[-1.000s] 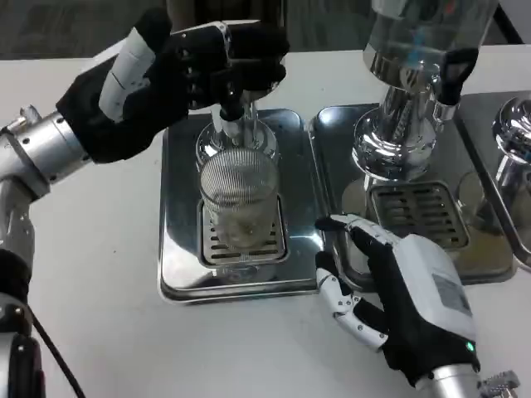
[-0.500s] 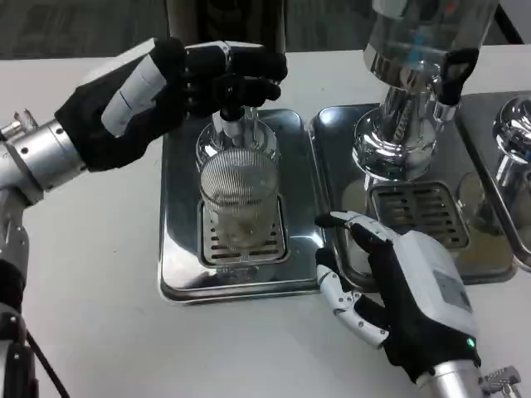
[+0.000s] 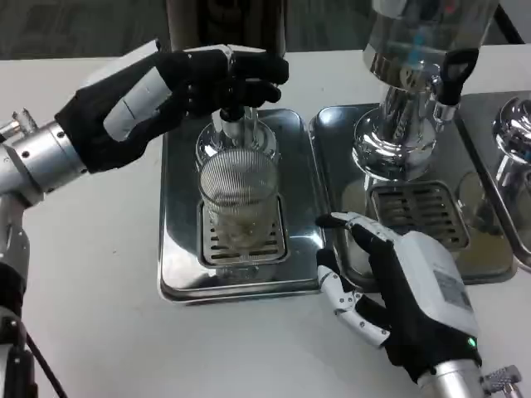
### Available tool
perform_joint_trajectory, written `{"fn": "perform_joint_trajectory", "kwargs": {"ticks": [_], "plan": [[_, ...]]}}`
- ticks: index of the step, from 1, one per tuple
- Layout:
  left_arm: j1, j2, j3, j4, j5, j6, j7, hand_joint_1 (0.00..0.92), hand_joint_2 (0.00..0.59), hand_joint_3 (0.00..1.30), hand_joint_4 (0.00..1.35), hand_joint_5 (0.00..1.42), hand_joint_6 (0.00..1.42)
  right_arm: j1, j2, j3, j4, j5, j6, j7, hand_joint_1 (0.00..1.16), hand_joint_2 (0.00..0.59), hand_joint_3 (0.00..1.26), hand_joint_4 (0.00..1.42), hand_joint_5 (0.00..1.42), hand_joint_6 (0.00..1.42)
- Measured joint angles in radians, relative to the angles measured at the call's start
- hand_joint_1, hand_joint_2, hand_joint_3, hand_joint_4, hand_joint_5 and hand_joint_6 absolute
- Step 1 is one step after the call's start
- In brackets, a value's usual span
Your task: Grasp the cup under the faucet to collect the drink, then remove the cup.
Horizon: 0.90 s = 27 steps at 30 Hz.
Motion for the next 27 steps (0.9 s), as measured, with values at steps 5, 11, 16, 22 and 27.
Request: {"fn": "perform_joint_trajectory", "kwargs": {"ticks": [5, 11, 16, 22, 27], "plan": [[0.006, 0.002, -0.011, 0.000, 0.006, -0.050, 0.007, 0.000, 0.055, 0.30, 0.20, 0.23, 0.18, 0.000, 0.001, -0.001, 0.000, 0.006, 0.002, 0.002, 0.34, 0.461, 0.32, 0.21, 0.21, 0.18], [0.017, 0.003, -0.020, -0.002, 0.016, -0.111, 0.024, 0.000, 0.060, 0.28, 0.18, 0.19, 0.19, 0.000, 0.001, -0.001, 0.000, 0.013, 0.003, 0.002, 0.34, 0.461, 0.31, 0.21, 0.21, 0.18], [0.023, 0.007, -0.030, -0.007, 0.033, -0.150, 0.038, 0.000, 0.060, 0.27, 0.17, 0.18, 0.18, 0.000, 0.001, -0.002, 0.000, 0.015, 0.006, 0.007, 0.34, 0.461, 0.31, 0.21, 0.21, 0.18], [0.033, 0.008, -0.038, -0.015, 0.034, -0.170, 0.052, 0.000, 0.059, 0.27, 0.16, 0.17, 0.18, -0.005, 0.001, -0.004, 0.000, 0.017, 0.009, 0.010, 0.34, 0.461, 0.30, 0.21, 0.21, 0.18], [0.036, 0.010, -0.045, -0.020, 0.034, -0.179, 0.059, 0.000, 0.059, 0.26, 0.16, 0.17, 0.18, -0.008, 0.002, -0.006, 0.000, 0.026, 0.010, 0.013, 0.34, 0.461, 0.30, 0.20, 0.21, 0.18]]}}
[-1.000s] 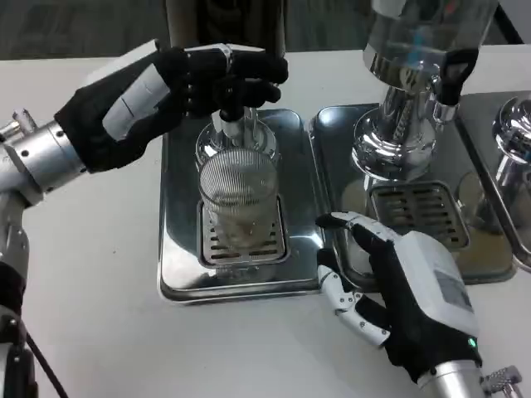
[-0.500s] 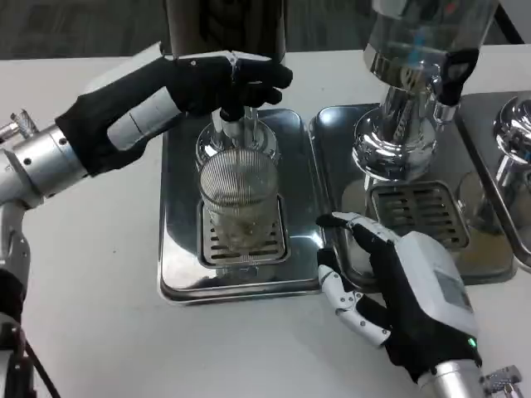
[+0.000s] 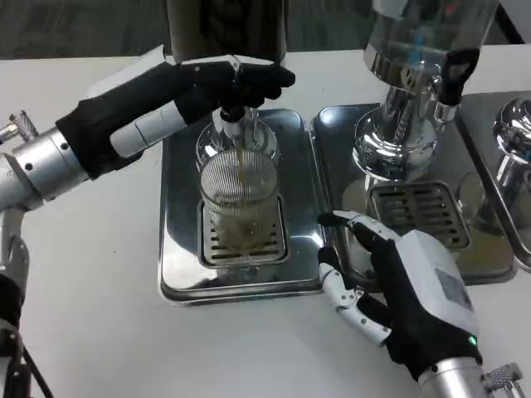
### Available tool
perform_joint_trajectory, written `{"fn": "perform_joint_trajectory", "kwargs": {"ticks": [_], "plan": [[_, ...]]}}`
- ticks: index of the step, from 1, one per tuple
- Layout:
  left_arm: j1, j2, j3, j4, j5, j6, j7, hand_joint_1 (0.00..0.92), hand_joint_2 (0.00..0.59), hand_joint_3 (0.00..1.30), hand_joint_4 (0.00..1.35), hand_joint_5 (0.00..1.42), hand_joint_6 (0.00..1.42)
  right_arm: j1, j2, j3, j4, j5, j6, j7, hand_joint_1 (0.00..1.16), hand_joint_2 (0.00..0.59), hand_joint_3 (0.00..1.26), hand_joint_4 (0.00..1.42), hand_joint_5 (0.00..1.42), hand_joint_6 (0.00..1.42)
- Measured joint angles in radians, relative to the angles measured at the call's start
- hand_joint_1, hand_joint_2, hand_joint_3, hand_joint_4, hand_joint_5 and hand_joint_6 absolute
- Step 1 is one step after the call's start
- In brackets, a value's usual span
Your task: Grasp the cup under the faucet to collect the drink, then remove the cup.
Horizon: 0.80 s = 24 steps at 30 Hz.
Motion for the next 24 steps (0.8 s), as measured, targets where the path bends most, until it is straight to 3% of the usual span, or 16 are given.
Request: {"fn": "perform_joint_trajectory", "kwargs": {"ticks": [24], "plan": [[0.005, 0.004, -0.013, -0.002, 0.008, -0.040, 0.020, 0.000, 0.061, 0.26, 0.16, 0.16, 0.18, -0.007, 0.002, -0.012, 0.000, 0.019, 0.004, 0.012, 0.36, 0.448, 0.29, 0.20, 0.21, 0.18]]}}
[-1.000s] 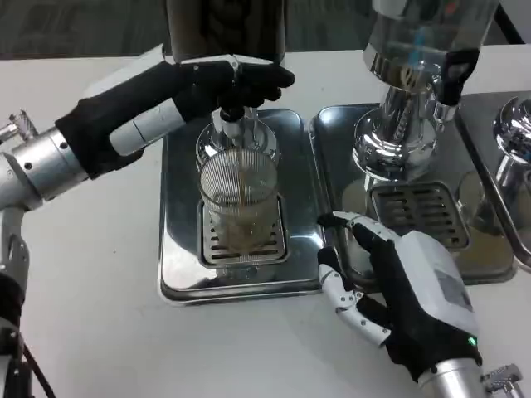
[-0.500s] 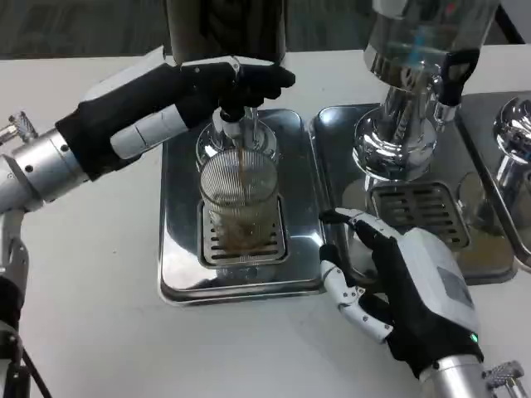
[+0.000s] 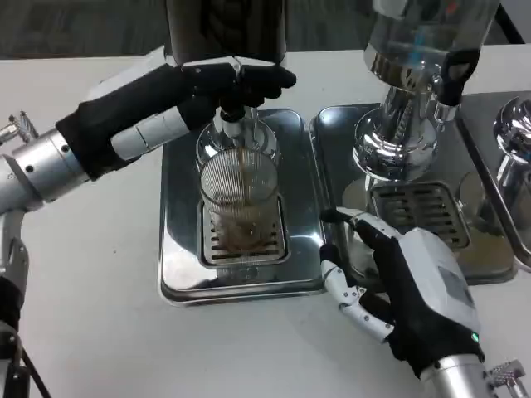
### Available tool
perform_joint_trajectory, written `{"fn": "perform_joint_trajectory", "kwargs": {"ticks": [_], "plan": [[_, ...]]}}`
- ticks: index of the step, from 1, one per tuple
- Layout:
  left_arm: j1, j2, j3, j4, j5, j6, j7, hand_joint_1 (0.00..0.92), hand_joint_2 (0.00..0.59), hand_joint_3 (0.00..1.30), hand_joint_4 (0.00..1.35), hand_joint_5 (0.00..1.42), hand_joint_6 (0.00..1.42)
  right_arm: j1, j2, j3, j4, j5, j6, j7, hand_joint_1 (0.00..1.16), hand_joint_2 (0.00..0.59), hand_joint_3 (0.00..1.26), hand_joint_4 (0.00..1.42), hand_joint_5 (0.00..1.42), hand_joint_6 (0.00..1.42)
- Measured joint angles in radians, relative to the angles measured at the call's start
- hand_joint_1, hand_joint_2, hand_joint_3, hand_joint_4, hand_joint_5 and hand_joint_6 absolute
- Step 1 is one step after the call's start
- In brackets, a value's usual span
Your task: Grasp the cup under the faucet to collect the drink, then remove the cup.
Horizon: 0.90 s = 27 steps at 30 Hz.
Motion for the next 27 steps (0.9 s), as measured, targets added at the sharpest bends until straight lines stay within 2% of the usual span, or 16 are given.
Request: {"fn": "perform_joint_trajectory", "kwargs": {"ticks": [9, 17, 19, 27], "plan": [[0.001, 0.005, -0.013, 0.000, 0.010, -0.022, 0.017, 0.000, 0.060, 0.26, 0.16, 0.16, 0.18, -0.004, 0.000, -0.007, 0.000, 0.030, 0.000, 0.011, 0.37, 0.433, 0.25, 0.19, 0.21, 0.18], [0.001, 0.009, -0.025, 0.000, 0.020, -0.042, 0.032, 0.000, 0.060, 0.27, 0.17, 0.16, 0.18, -0.020, 0.004, -0.045, 0.006, 0.177, 0.000, 0.069, 0.45, 0.295, 0.10, 0.12, 0.18, 0.15], [0.002, 0.010, -0.027, 0.000, 0.020, -0.044, 0.035, 0.000, 0.059, 0.27, 0.17, 0.16, 0.18, -0.032, 0.004, -0.053, 0.010, 0.221, 0.000, 0.094, 0.50, 0.279, 0.09, 0.10, 0.17, 0.14], [0.008, 0.011, -0.030, 0.000, 0.020, -0.058, 0.044, 0.000, 0.066, 0.27, 0.17, 0.16, 0.18, -0.090, -0.003, -0.064, 0.035, 0.271, 0.000, 0.139, 0.55, 0.250, 0.00, 0.03, 0.08, 0.10]]}}
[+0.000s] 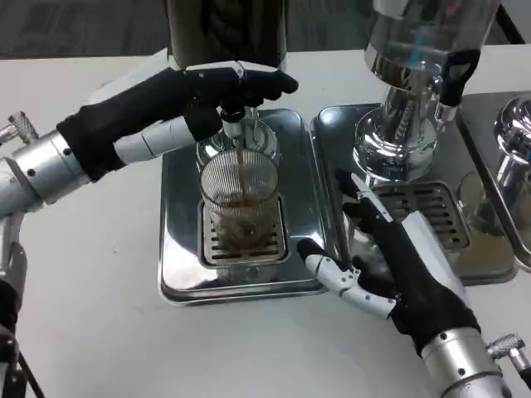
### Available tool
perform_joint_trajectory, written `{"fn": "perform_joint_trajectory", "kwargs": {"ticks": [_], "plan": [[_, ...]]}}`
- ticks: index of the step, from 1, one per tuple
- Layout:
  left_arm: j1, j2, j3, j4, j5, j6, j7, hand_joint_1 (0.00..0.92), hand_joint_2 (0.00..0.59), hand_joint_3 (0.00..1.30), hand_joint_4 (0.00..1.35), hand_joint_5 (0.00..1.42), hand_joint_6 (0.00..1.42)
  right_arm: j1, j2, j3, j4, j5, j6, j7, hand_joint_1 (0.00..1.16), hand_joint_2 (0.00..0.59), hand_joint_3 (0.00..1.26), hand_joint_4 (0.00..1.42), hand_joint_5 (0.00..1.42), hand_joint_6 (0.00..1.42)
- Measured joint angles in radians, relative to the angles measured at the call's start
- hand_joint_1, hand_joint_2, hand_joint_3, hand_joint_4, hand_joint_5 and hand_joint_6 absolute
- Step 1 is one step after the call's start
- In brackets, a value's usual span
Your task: Grasp the cup under the faucet to collect the drink, then remove the cup.
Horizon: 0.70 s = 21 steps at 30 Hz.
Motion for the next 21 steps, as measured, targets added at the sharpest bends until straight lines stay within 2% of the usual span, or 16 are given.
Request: {"fn": "perform_joint_trajectory", "kwargs": {"ticks": [10, 21], "plan": [[0.000, 0.004, -0.001, -0.003, 0.000, -0.002, 0.000, 0.000, 0.068, 0.27, 0.17, 0.16, 0.18, -0.052, 0.001, -0.009, 0.051, 0.071, 0.000, 0.043, 0.54, 0.244, 0.00, 0.00, 0.02, 0.08], [0.002, 0.008, -0.002, -0.008, 0.001, -0.002, 0.000, 0.000, 0.070, 0.27, 0.18, 0.16, 0.18, -0.110, 0.011, -0.023, 0.104, 0.101, 0.000, 0.043, 0.54, 0.244, 0.00, 0.00, 0.00, 0.06]]}}
